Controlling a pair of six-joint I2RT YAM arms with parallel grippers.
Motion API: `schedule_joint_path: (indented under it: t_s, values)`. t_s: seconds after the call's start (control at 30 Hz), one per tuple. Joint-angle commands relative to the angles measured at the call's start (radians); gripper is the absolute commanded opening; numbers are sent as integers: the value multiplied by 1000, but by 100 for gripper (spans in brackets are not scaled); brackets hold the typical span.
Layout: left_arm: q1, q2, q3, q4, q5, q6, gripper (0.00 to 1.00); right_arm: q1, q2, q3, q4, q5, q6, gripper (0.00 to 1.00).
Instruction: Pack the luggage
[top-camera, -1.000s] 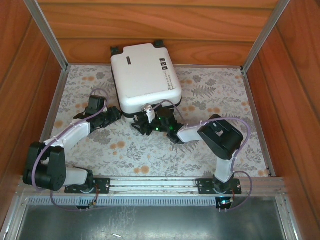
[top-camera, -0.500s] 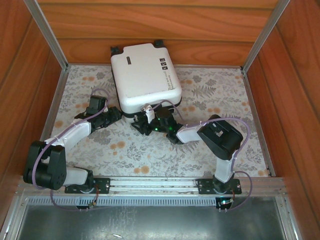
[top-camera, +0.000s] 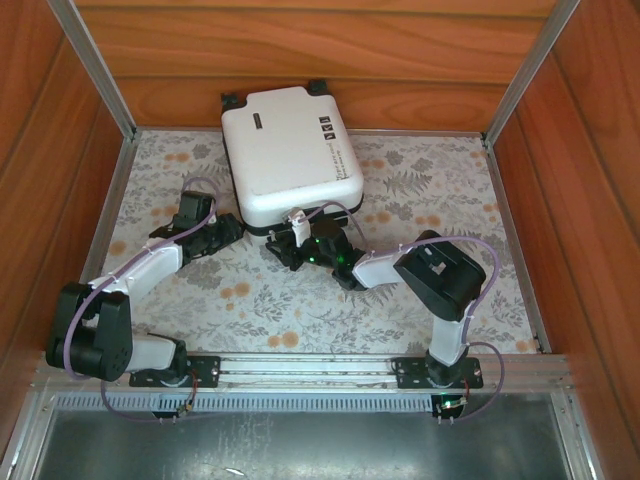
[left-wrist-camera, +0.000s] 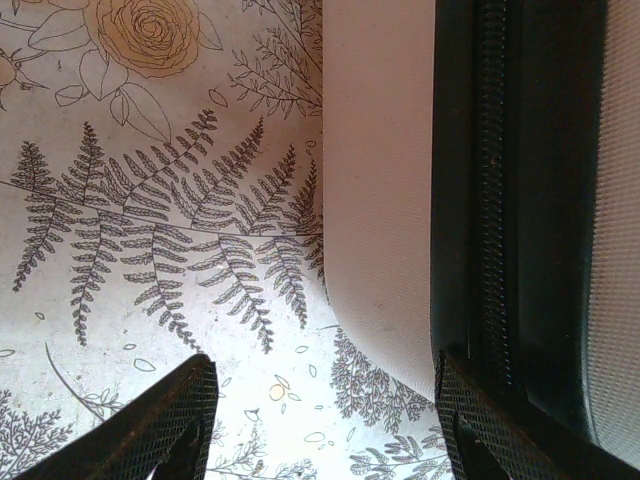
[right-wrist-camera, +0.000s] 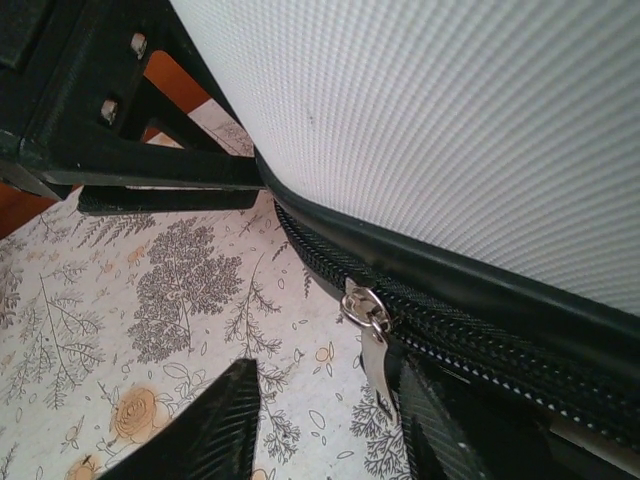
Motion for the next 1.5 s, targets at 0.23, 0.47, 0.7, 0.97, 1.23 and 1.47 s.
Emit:
schedule_joint_path:
  t_s: [0.23, 0.47, 0.7, 0.97, 1.23, 1.47]
  values:
    - [-15, -30, -6, 28, 23, -2, 61, 13, 23, 15, 29, 146, 55, 27]
    - [-19, -30, -10, 32, 23, -4, 61, 63, 50, -7, 115, 373, 97, 24]
    - [-21, -32, -18, 35, 24, -4, 60, 114, 97, 30, 142, 507, 110, 17]
    - [-21, -97, -38, 30, -14, 8, 59, 124, 35, 17, 78, 572, 111, 0]
    - [-20, -291, -22, -43, -100, 42, 63, 123, -43, -32, 32, 479, 87, 0]
    - [-21, -513, 26, -133, -165, 105, 66, 191, -146, -58, -147, 334, -3, 0]
